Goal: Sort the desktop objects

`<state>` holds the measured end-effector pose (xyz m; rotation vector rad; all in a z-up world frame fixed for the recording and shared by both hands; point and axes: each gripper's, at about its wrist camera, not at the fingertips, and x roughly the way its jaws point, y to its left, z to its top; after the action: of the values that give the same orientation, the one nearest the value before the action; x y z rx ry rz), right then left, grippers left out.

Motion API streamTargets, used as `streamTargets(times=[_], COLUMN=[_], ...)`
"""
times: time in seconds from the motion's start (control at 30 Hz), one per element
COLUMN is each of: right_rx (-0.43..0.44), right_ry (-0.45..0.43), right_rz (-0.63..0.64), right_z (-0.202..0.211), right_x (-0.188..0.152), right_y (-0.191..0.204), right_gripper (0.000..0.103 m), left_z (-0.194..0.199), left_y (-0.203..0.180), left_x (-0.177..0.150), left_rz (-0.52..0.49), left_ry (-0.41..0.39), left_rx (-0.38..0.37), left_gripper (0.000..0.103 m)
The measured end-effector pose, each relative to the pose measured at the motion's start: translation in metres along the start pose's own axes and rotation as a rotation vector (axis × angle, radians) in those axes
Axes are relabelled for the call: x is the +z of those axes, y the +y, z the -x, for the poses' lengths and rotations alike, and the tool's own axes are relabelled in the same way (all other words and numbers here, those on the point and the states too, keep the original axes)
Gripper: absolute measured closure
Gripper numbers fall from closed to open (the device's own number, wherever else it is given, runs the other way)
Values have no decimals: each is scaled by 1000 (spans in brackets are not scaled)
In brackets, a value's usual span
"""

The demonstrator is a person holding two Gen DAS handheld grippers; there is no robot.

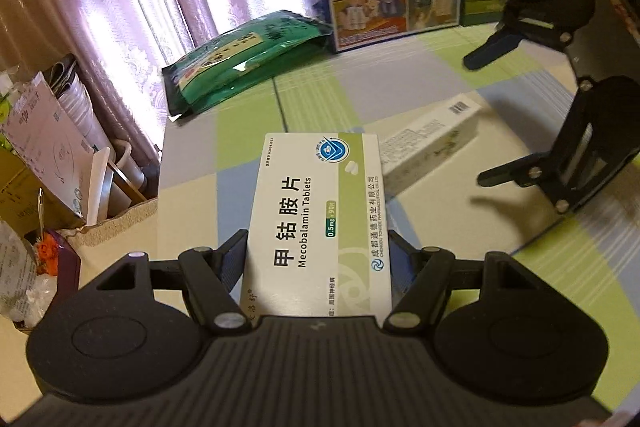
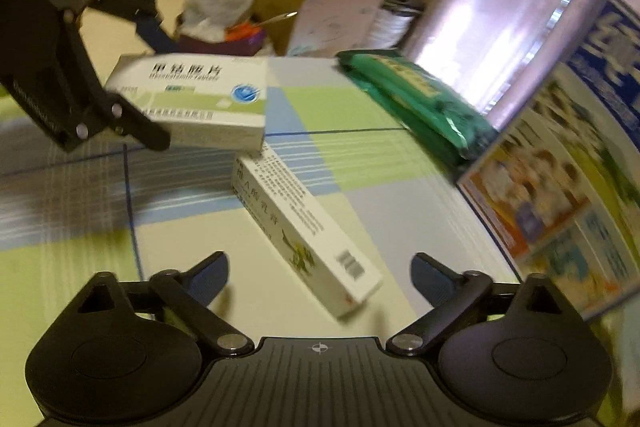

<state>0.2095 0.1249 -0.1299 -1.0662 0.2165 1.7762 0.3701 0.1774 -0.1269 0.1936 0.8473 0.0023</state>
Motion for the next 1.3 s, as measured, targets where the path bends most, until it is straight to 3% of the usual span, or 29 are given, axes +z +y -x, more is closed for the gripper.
streamTargets(times=[0.17,0.27,0.37,0.47,0.6,0.67,0.77,1.07,1.2,1.27,1.3], right_rx=[48,66,71,53,52,36,41,-21,47,37,17], right_ry=[42,47,72,115,151,171,168,104,62,55,47], right_rz=[69,10,-68,-151,-352,-539,-715,-1039,-1187,-1221,-1237], right_z=[-29,-39,-40,-36,-17,1,37,167,198,205,208], right_x=[8,13,18,17,4,-12,-38,-123,-164,-181,-188], right_y=[3,-3,-7,-10,-12,-14,-2,78,109,121,124], right_gripper=[17,22,56,80,80,80,80,80,80,79,71], left_z=[-10,-12,-10,-8,-2,5,17,81,110,123,127], left_y=[5,3,2,-1,-15,-26,-45,-147,-185,-199,-205], left_x=[2,2,0,-4,-9,-11,-13,-44,-76,-89,-95], left_rz=[35,41,51,56,57,68,84,-13,-16,-42,-53], left_ry=[-8,-17,-18,-14,2,7,16,91,131,139,144], left_rx=[-2,-3,-6,-14,-32,-49,-78,-161,-209,-185,-184], left_gripper=[36,36,36,36,36,36,36,36,36,36,36])
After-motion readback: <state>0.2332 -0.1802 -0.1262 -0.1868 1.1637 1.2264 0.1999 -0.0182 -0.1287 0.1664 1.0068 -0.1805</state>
